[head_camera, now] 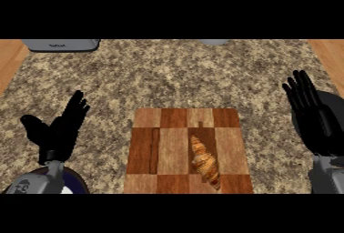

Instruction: Pick the croissant from the cutting board and place it in the pan

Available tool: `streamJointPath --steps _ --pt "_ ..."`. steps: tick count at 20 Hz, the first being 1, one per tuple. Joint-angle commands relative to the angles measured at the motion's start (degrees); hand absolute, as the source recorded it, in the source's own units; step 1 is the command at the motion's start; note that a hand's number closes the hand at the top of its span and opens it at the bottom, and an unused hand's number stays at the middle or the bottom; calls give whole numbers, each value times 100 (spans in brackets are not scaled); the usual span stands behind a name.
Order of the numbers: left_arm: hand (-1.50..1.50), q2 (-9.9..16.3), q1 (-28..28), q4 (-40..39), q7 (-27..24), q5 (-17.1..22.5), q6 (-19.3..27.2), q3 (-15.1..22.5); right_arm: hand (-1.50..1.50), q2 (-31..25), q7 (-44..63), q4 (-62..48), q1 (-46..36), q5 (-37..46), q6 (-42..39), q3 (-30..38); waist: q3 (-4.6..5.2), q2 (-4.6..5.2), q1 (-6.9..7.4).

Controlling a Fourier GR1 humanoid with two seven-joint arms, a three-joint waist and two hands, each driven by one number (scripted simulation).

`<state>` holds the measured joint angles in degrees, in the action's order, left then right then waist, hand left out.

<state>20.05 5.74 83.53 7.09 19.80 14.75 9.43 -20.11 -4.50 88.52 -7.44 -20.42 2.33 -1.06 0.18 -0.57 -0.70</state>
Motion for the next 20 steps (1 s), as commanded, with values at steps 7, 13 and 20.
streamJointPath --steps 7,13,20 --pt "0 61 511 274 -86 -139 -23 -72 150 -549 6 298 -1496 624 -1930 -1432 -4 72 320" --pt "0 196 436 712 325 -40 36 -288 -150 -1192 -2469 -378 -469 1601 -2474 -914 -28 61 111" --pt "0 172 387 689 360 -153 -48 -338 -150 -1645 -3109 -381 -978 2738 -2366 -945 -19 54 108"
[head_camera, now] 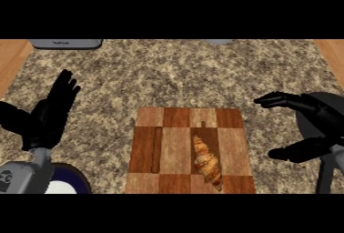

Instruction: Pick the croissant from the cutting board and place it in the pan

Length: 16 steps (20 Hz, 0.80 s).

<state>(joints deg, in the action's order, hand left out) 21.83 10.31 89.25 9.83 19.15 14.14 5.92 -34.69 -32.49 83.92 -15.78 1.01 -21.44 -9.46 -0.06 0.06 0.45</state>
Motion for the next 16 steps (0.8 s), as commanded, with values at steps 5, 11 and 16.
streamJointPath --steps 5,11,16 --pt "0 -51 46 -101 -65 -139 -129 -140 -150 -231 558 601 -755 784 -390 -271 11 -19 -46" --pt "0 -29 103 -35 146 -61 -169 -236 -150 104 1551 627 -1634 2073 -347 -1162 12 -3 38" --pt "0 -165 27 -59 138 -191 -141 -133 -150 118 2037 960 -1483 2801 -777 -1935 11 -9 -10"
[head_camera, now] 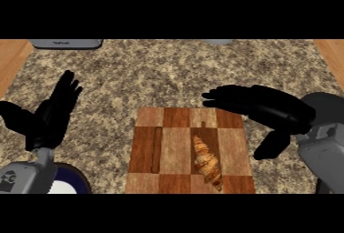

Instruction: Pick the croissant from the cutting board and place it in the pan

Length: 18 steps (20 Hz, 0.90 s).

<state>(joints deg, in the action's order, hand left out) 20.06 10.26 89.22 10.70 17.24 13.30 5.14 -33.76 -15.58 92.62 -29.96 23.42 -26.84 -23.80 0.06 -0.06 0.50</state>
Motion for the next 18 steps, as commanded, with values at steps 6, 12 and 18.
streamJointPath --steps 6,12,18 --pt "0 -105 -186 -59 -203 -119 -109 -36 -150 -179 604 302 -112 1000 -1200 -1108 -3 -3 -44" --pt "0 -369 -114 102 -72 -432 99 32 -150 -305 691 1050 141 1497 -1590 -973 -6 -3 -59" --pt "0 -322 -224 198 40 -314 -87 -176 -150 238 1680 1775 340 2421 -1586 -1344 -4 -7 -52"
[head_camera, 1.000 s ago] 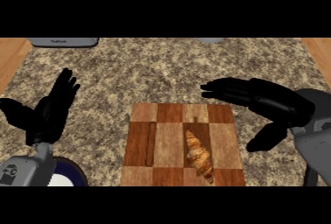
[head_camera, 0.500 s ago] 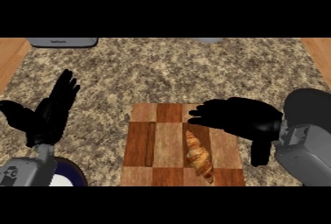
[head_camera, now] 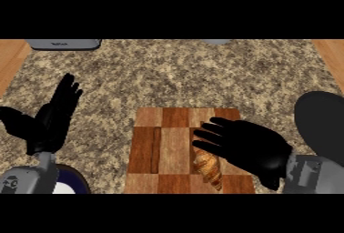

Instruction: Pick the croissant from the cutting board and place it in the pan

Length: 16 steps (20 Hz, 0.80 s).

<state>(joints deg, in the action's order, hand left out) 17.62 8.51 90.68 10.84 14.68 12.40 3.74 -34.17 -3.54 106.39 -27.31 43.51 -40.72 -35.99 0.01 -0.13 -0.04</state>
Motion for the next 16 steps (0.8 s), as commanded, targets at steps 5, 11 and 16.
streamJointPath --steps 5,11,16 --pt "0 123 -130 200 84 13 -317 -394 -150 755 685 838 432 523 -622 19 1 0 13" --pt "0 -161 134 228 442 -264 -199 -238 -150 1405 508 -273 234 1427 -276 -383 -1 13 38" --pt "0 -166 68 45 174 -234 -494 -518 -150 1631 667 -192 615 1900 -295 -437 -1 10 18"
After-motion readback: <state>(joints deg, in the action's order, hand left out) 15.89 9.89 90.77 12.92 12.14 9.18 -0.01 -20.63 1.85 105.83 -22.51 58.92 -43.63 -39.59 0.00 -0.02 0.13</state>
